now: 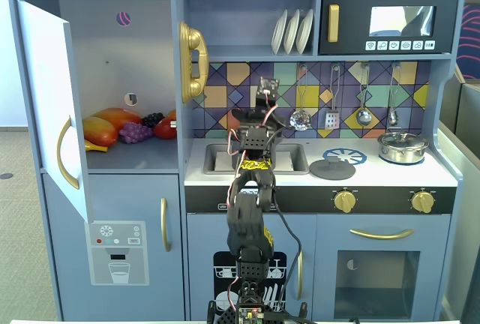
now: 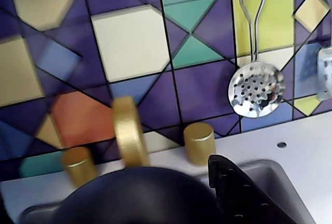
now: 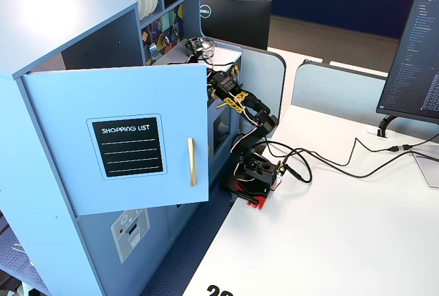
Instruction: Pick up the green pineapple from the left cabinet and place it in the gray recipient
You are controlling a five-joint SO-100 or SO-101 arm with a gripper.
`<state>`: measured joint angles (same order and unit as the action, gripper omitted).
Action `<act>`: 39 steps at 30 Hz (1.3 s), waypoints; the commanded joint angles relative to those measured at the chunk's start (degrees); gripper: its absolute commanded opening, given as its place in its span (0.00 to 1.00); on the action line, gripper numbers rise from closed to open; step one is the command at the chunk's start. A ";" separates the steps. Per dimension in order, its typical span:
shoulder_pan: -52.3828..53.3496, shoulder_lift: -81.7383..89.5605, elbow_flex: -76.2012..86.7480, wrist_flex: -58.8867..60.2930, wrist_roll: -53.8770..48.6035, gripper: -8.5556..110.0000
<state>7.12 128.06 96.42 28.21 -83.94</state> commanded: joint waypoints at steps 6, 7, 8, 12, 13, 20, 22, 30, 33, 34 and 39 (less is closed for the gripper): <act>-0.44 31.64 5.71 44.03 -6.15 0.20; -1.49 35.16 10.46 45.62 -7.21 0.13; -2.20 38.50 15.47 46.05 -6.86 0.09; -3.25 47.46 35.24 44.12 -4.66 0.07; -3.34 48.43 39.81 43.15 -4.83 0.07; -3.78 51.59 69.08 30.85 -6.86 0.07; -5.10 52.38 74.27 31.46 -7.29 0.07; -8.00 53.96 75.59 53.61 -3.43 0.09; -7.29 54.05 75.59 59.41 -3.25 0.10; -7.03 54.05 75.59 59.41 -2.64 0.11; -5.36 54.05 75.59 59.50 -4.31 0.11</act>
